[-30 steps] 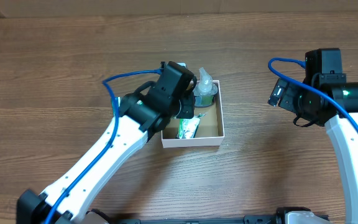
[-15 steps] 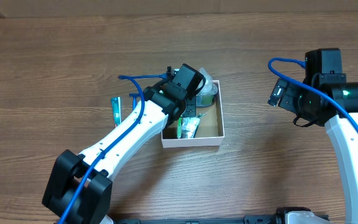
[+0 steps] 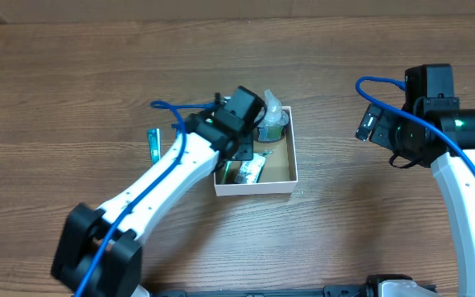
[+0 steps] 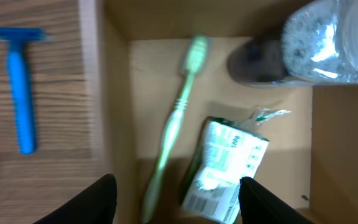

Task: Pack container
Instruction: 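Carry the toothbrush right and drop it into the box, then move the left gripper back and grasp the teal toothpaste tube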

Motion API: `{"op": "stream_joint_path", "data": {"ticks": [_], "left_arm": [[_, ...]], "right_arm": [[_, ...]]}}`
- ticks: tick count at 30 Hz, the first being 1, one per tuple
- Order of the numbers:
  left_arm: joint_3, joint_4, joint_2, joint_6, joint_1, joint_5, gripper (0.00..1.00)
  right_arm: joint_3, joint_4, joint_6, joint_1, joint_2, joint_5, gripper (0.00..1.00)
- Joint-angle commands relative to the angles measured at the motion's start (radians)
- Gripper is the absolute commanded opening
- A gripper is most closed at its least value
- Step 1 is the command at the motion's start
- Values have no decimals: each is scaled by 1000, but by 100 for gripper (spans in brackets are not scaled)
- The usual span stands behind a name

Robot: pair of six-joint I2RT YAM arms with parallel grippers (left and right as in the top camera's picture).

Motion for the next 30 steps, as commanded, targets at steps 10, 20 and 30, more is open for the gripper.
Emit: {"op": "stream_joint_path", "data": {"ticks": [10,20,30], "left_arm": [[13,-323,-285,116,298,-137,95],[-206,-92,-272,316,455,12,98],[-455,183,-270,353,478,47,88]], "right_arm": [[21,3,-2,-3,-3,7,100],[21,3,-2,-3,-3,7,100],[21,3,-2,-3,-3,7,100]]}}
